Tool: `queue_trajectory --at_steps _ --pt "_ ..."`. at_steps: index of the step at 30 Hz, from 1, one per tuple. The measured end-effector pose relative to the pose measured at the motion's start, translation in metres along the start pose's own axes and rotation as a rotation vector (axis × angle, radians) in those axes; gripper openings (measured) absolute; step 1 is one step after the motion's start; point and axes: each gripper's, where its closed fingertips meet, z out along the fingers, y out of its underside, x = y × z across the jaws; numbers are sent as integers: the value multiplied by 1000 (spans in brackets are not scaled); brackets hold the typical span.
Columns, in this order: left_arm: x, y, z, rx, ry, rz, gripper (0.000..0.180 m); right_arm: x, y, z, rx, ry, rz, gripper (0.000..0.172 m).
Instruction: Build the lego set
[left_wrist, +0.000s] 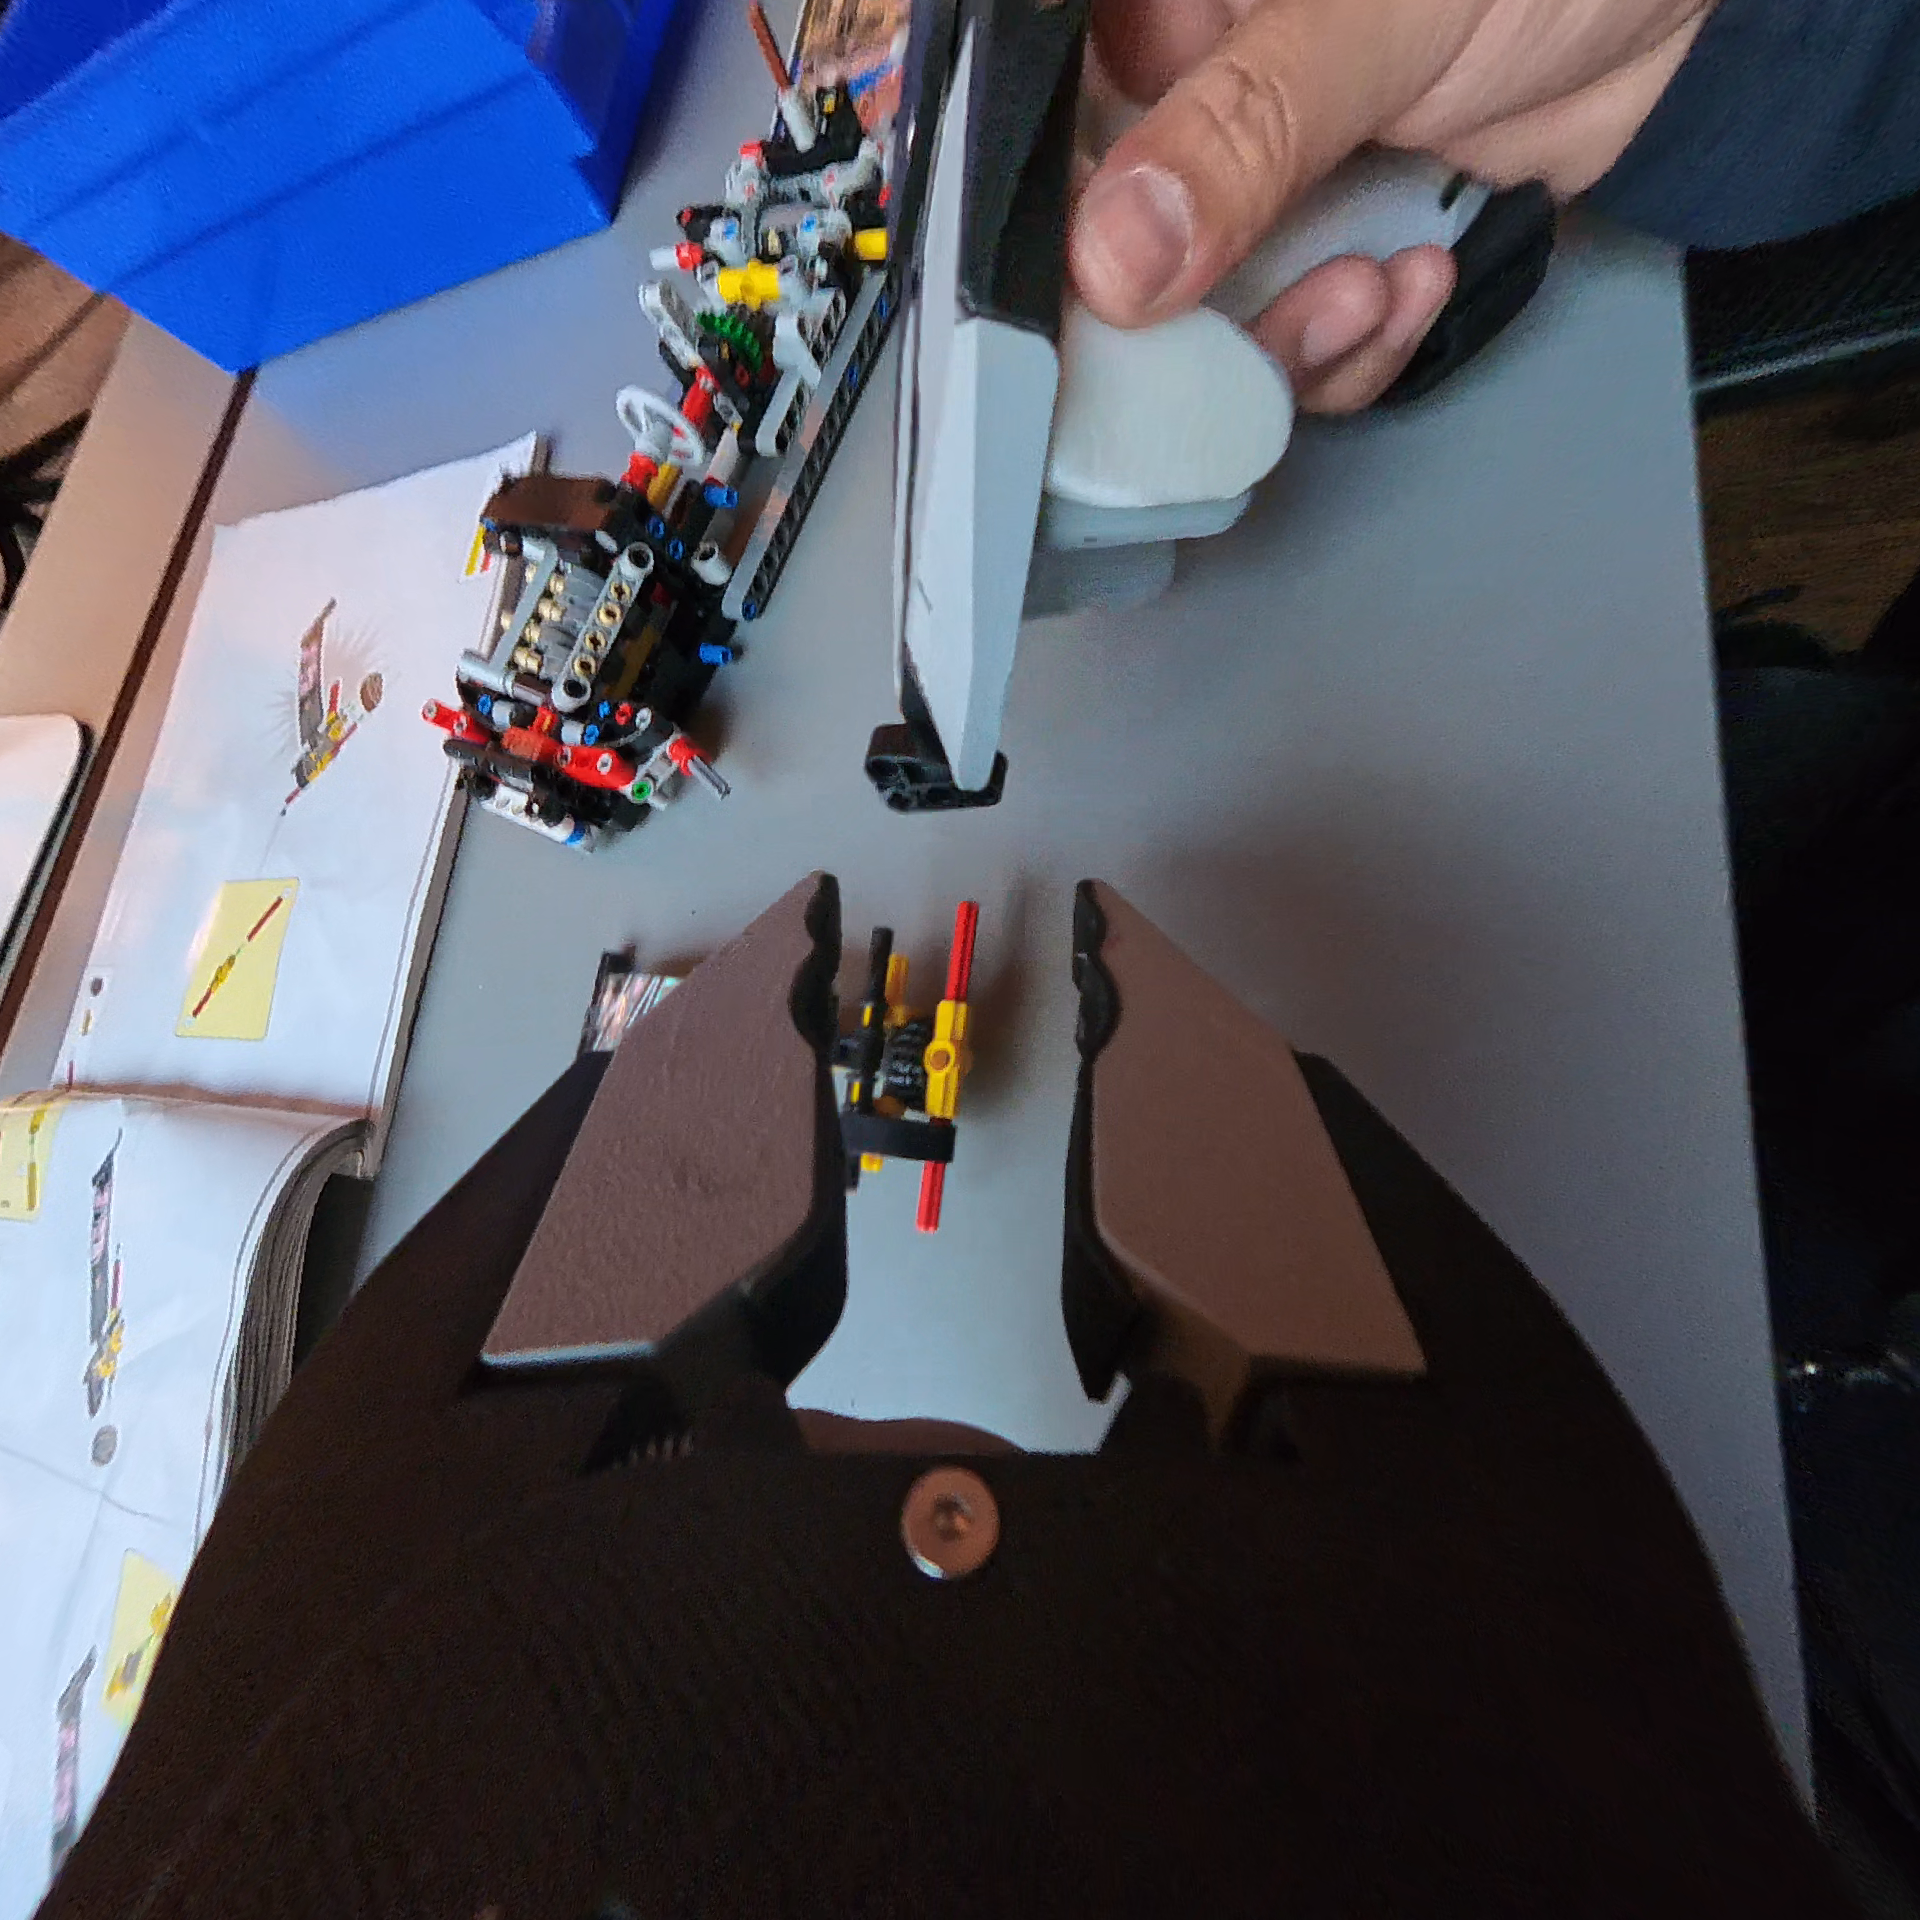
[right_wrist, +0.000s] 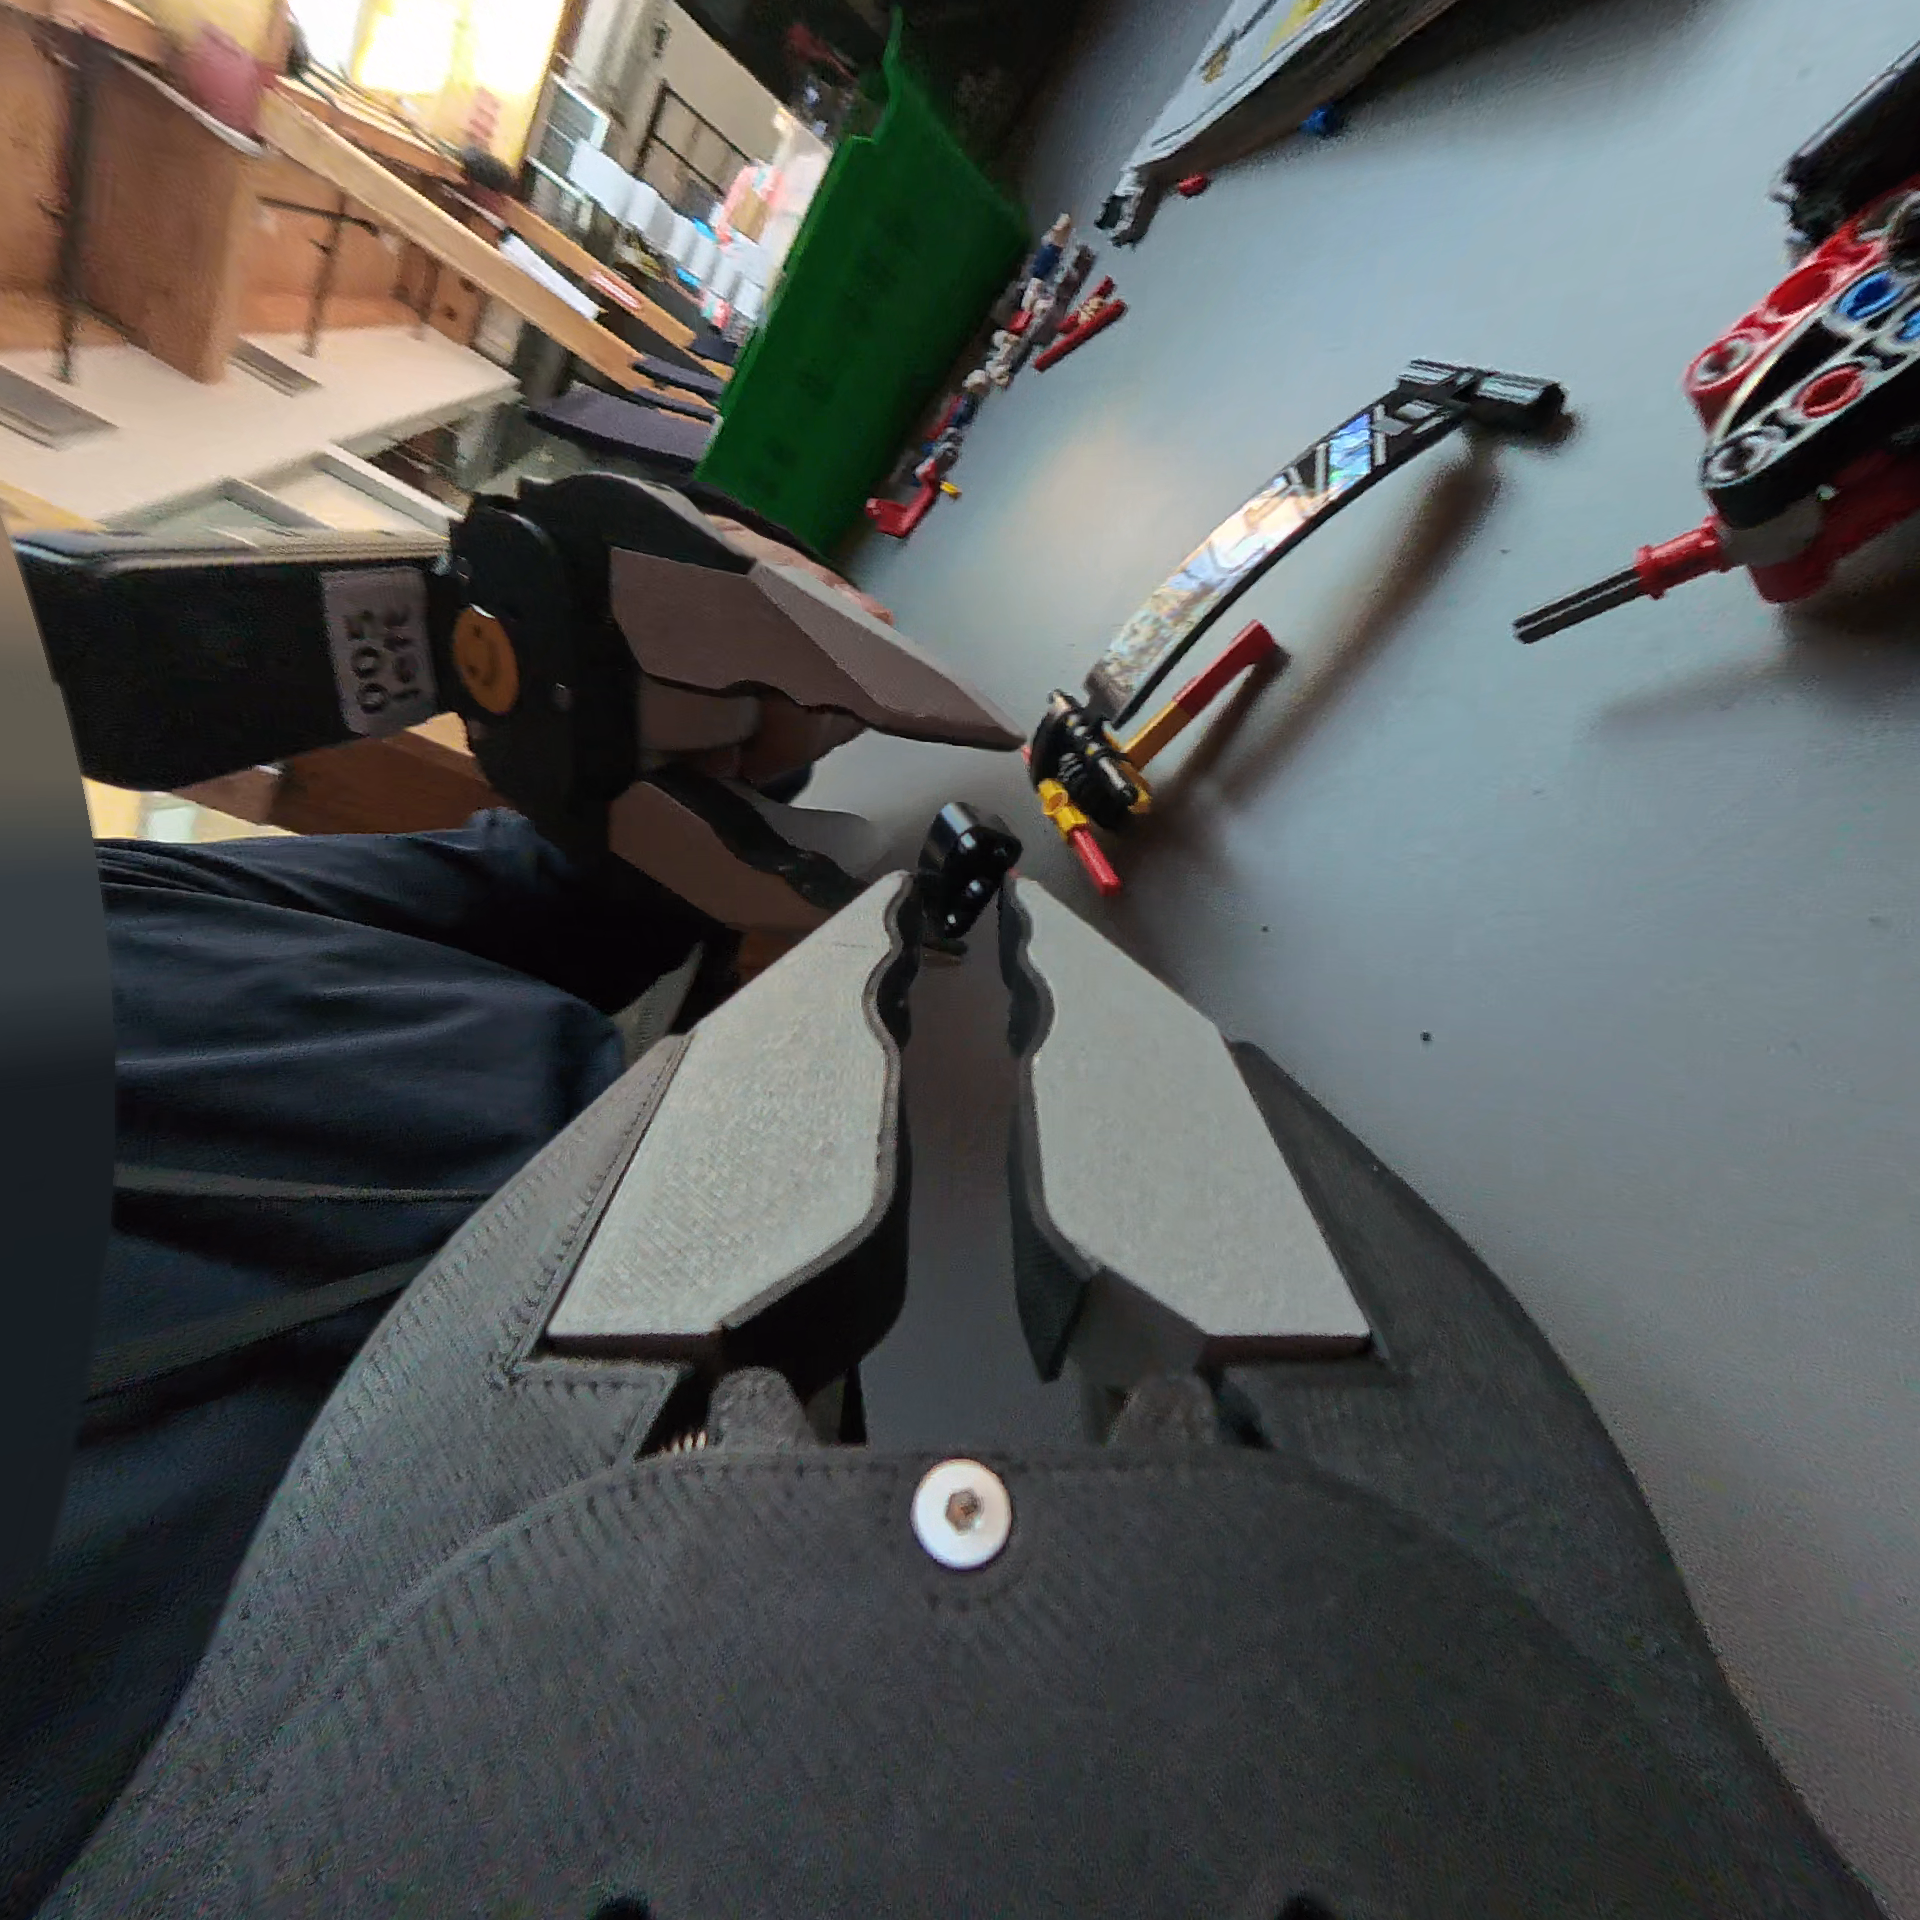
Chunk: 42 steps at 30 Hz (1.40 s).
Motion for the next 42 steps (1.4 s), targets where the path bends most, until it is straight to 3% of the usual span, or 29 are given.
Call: queue_trajectory --at_steps 5,9,19,24,28,30,35,39,42 --pt "4 -14 1 78 11 -14 42 -18 4 6 -5 -126 44 12" --pt "6 -20 -2 119 23 -36 26 -25 5 8 -13 -164 18 12" --pt "1 -24 -1 171 -9 -102 24 -22 1 3 25 -157 27 12" --pt "4 -41 -13 383 80 -151 23 -37 -2 -2 44 -241 -58 13" --pt "7 -58 -37 608 236 -296 24 -56 -11 -15 110 -268 -274 16" --pt "3 -55 -37 611 287 -388 24 -63 -13 -22 139 -197 -459 20" --pt "12 -54 -36 603 477 -545 24 -59 -7 -22 36 178 -937 25" --pt "14 -58 -41 622 531 -571 24 -58 -11 -18 -8 463 -1255 25" --pt "16 -58 -43 625 556 -573 24 -62 -9 -12 -34 571 -1460 26"
